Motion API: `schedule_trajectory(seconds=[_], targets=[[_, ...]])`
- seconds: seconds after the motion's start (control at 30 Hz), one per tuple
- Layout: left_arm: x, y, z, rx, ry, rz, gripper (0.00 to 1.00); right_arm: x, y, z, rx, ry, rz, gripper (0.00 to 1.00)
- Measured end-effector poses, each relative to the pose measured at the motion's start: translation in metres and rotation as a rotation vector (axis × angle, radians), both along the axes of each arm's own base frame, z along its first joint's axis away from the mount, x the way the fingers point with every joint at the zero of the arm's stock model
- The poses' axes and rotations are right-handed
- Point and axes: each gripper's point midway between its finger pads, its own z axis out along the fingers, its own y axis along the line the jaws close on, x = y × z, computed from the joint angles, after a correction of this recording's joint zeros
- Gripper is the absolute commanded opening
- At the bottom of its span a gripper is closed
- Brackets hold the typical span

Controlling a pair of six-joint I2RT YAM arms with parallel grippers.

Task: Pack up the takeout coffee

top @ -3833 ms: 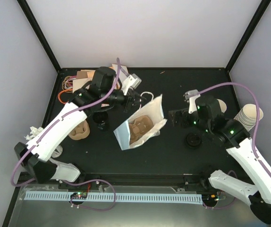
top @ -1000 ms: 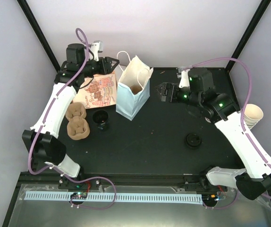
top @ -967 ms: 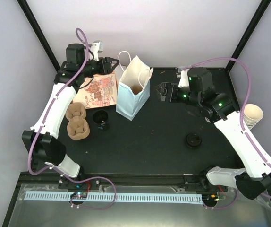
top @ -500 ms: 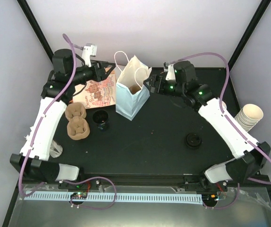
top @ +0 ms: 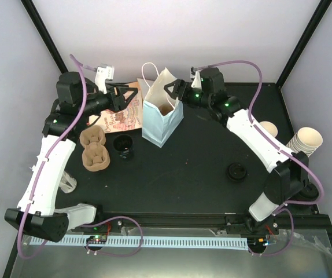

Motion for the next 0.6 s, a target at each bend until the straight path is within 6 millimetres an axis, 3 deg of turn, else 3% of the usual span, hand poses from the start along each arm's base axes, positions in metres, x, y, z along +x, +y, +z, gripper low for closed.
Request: schedule_trajectory(seconds=[0.1,0.2,0.5,0.6], targets=[[-0.003,0.001,-0.004,0.004,0.007,-0.001,0.52,0.007,0.007,0.010,0.028,-0.016,0.004,0.76],[-0.005,0.001,-0.009,0.009,0.016,-0.002,0.52,0.016,0.016,0.026,0.056,-0.045,0.010,0.65],[-0.008,0.003,-0.014,0.021,0.016,0.000,0.52,0.027,0.019,0.037,0.068,-0.071,-0.016,0.11],[-0.009,0.004,-0.015,0.022,0.015,0.001,0.52,0.028,0.015,0.035,0.054,-0.070,-0.038,0.05]])
